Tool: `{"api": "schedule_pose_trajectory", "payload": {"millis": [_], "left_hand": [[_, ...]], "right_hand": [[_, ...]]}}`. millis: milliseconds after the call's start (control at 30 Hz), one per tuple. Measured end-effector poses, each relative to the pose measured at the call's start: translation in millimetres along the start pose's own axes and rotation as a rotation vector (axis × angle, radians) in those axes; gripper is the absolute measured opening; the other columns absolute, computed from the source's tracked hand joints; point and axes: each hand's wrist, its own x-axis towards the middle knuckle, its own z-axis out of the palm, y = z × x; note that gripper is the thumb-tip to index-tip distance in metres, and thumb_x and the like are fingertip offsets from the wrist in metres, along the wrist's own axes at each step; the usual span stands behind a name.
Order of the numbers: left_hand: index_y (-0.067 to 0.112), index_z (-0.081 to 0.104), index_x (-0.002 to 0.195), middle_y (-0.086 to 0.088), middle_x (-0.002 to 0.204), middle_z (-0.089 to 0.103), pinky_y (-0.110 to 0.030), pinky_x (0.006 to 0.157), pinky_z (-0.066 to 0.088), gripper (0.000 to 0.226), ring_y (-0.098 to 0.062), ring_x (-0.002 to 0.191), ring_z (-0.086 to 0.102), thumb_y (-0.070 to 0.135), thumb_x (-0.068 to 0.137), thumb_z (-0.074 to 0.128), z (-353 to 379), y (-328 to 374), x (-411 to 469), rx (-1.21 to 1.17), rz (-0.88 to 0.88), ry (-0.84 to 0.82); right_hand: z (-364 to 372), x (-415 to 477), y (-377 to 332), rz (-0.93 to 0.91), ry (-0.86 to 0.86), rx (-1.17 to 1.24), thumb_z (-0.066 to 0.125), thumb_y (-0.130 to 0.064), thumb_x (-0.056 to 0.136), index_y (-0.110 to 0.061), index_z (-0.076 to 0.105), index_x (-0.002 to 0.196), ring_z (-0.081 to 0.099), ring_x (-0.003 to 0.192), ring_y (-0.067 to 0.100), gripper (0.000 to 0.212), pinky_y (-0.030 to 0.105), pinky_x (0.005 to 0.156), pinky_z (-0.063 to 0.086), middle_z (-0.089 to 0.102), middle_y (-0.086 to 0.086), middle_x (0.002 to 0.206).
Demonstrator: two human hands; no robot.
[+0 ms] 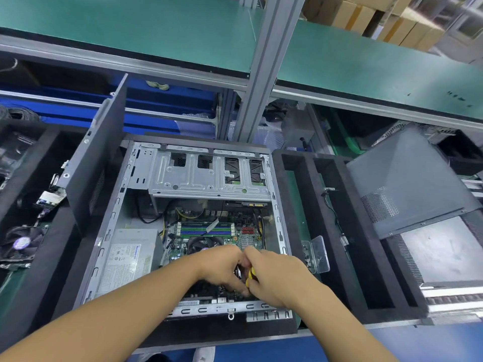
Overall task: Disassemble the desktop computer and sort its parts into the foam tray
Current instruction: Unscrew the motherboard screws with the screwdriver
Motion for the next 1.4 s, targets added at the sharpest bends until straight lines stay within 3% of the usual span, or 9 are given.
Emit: {"api": "schedule_pose_trajectory", "payload": {"millis": [133,333,467,633,867,1033,1167,1333,1400], "left_hand": [[0.018,0.066,0.098,0.001,0.090,0.071,-0.031,0.072,0.050,0.036,-0.013,0.078,0.062,0.038,0.073,0.083,3.0,2.0,0.9,0.039,0.032,0.038],[0.018,0.070,0.105,0.004,0.104,0.072,-0.033,0.088,0.050,0.039,-0.016,0.096,0.064,0.035,0.073,0.084,-0.2,4.3,-0.8,0.000,0.025,0.011],[0.020,0.071,0.093,0.013,0.081,0.065,-0.017,0.063,0.044,0.021,0.002,0.067,0.056,0.027,0.077,0.082,-2.0,2.7,-2.0,0.021,-0.002,0.004],[0.015,0.065,0.099,-0.003,0.090,0.069,-0.033,0.073,0.050,0.035,-0.019,0.079,0.060,0.029,0.072,0.082,3.6,7.1,0.5,0.093,0.002,0.016],[0.017,0.067,0.100,-0.003,0.099,0.070,-0.036,0.083,0.051,0.036,-0.022,0.090,0.063,0.035,0.074,0.084,2.9,4.0,-1.0,0.049,-0.042,0.008],[0.020,0.059,0.079,0.009,0.065,0.056,-0.010,0.052,0.037,0.026,-0.004,0.055,0.048,0.029,0.075,0.083,5.1,5.0,0.1,0.079,-0.045,0.026],[0.016,0.068,0.091,-0.003,0.087,0.072,-0.033,0.074,0.052,0.033,-0.022,0.078,0.064,0.036,0.071,0.086,5.0,5.8,1.9,0.121,-0.054,-0.016],[0.014,0.069,0.090,-0.005,0.079,0.064,-0.036,0.072,0.050,0.013,-0.029,0.077,0.061,0.025,0.082,0.069,7.6,5.6,7.8,0.644,0.055,-0.095],[0.006,0.066,0.092,-0.012,0.090,0.066,-0.044,0.077,0.053,0.012,-0.035,0.083,0.063,0.017,0.088,0.061,12.8,11.7,14.9,0.751,0.021,-0.162]], "right_hand": [[3.5,1.7,0.2,0.081,0.063,-0.030,0.039,-0.068,0.092,-0.022,0.038,0.109,0.063,0.091,0.032,0.049,0.037,0.065,0.038,0.062,0.005,0.103],[6.2,2.0,0.3,0.034,0.066,-0.009,0.043,-0.036,0.097,-0.026,0.033,0.102,0.056,0.079,0.031,0.015,0.036,0.063,0.039,0.060,0.005,0.101],[1.8,0.1,1.2,0.003,-0.007,0.024,0.048,-0.032,0.090,-0.033,0.031,0.093,0.054,0.084,0.028,0.017,0.035,0.067,0.038,0.052,-0.001,0.105],[4.7,0.5,0.6,0.059,0.030,-0.030,0.041,-0.059,0.094,-0.026,0.038,0.106,0.060,0.087,0.030,0.036,0.036,0.065,0.038,0.061,0.004,0.104],[1.2,0.3,-2.6,0.010,-0.042,0.042,0.048,-0.027,0.092,-0.030,0.036,0.099,0.056,0.089,0.030,0.014,0.036,0.069,0.039,0.055,0.001,0.108],[2.3,0.1,-2.4,0.009,-0.019,-0.001,0.042,-0.054,0.096,-0.030,0.042,0.112,0.060,0.095,0.029,0.028,0.036,0.071,0.039,0.058,0.001,0.108],[11.2,2.3,-0.1,0.007,0.035,-0.077,0.038,-0.045,0.101,-0.026,0.042,0.113,0.061,0.090,0.033,0.024,0.037,0.067,0.038,0.062,0.008,0.107],[10.9,1.0,12.8,0.036,0.143,0.035,0.044,-0.035,0.087,-0.026,0.041,0.094,0.046,0.067,0.028,0.012,0.033,0.058,0.035,0.052,-0.001,0.078],[10.2,1.1,16.1,0.026,0.174,0.040,0.044,-0.036,0.085,-0.029,0.039,0.089,0.043,0.064,0.027,0.010,0.032,0.053,0.030,0.040,-0.006,0.068]]}}
